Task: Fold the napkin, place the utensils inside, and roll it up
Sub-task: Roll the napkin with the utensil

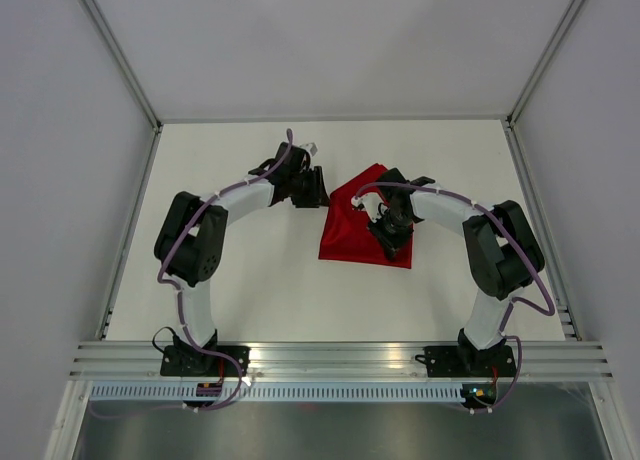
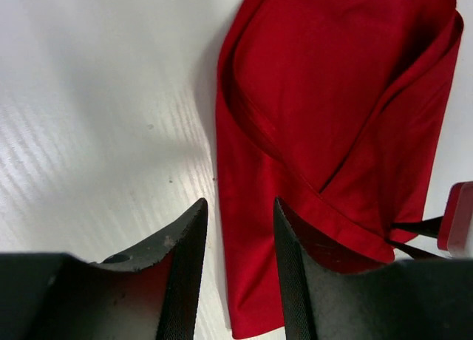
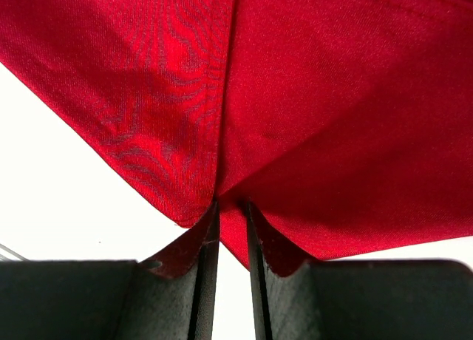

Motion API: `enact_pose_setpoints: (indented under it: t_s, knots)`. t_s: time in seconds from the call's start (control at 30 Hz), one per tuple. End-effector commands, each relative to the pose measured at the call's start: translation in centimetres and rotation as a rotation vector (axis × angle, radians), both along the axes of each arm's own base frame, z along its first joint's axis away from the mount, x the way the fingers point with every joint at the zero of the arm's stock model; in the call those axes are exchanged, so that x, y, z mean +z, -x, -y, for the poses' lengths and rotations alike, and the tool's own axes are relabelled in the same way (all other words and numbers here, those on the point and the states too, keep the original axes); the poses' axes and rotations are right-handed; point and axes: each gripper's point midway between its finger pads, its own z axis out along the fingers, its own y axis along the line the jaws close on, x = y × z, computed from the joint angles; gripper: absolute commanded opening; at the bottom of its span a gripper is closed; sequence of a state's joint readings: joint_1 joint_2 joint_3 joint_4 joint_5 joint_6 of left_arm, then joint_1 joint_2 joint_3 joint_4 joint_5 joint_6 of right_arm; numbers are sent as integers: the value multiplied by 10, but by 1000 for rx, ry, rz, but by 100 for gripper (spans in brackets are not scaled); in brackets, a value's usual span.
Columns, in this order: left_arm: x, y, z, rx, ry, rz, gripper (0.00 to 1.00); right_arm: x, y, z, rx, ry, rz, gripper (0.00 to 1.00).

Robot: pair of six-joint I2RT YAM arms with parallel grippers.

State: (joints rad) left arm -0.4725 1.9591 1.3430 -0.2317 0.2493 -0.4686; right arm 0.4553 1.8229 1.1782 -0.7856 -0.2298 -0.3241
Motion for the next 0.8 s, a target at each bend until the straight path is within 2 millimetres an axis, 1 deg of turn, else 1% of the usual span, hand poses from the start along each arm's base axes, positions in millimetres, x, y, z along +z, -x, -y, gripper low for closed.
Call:
enact_pose_setpoints:
  t_s: [0.0, 0.07, 0.2, 0.3, 0.33, 0.4, 0.43, 0.47, 0.53, 0.63, 0.77]
  knots:
    - [2, 4, 15, -98, 56, 20, 46, 1, -4, 0, -22, 8, 12, 27]
    - [0, 6, 17, -113, 59, 16, 45, 2, -5, -1, -22, 6, 16, 26]
    - [2, 9, 20, -130, 67, 19, 44, 2, -5, 0, -25, 8, 14, 27]
    - [0, 11, 23, -150, 78, 9, 38, 3, -6, -1, -23, 7, 19, 27]
    - [0, 13, 25, -157, 81, 8, 34, 3, -7, -1, -27, 7, 22, 27]
    - [0, 16, 28, -176, 93, 5, 31, 4, -8, -1, -28, 5, 24, 26]
    - [-1, 18, 31, -184, 96, 2, 26, 4, -7, -1, -28, 7, 24, 26]
    - [0, 19, 33, -195, 103, -1, 25, 4, -8, -1, -28, 7, 24, 26]
    - [-4, 21, 35, -203, 108, -12, 21, 4, -8, -1, -25, 7, 24, 26]
    - [-14, 23, 36, -207, 110, -35, 19, 3, -7, -1, -28, 7, 20, 26]
    - [-24, 22, 38, -206, 108, -54, 18, 5, -8, -1, -29, 7, 28, 26]
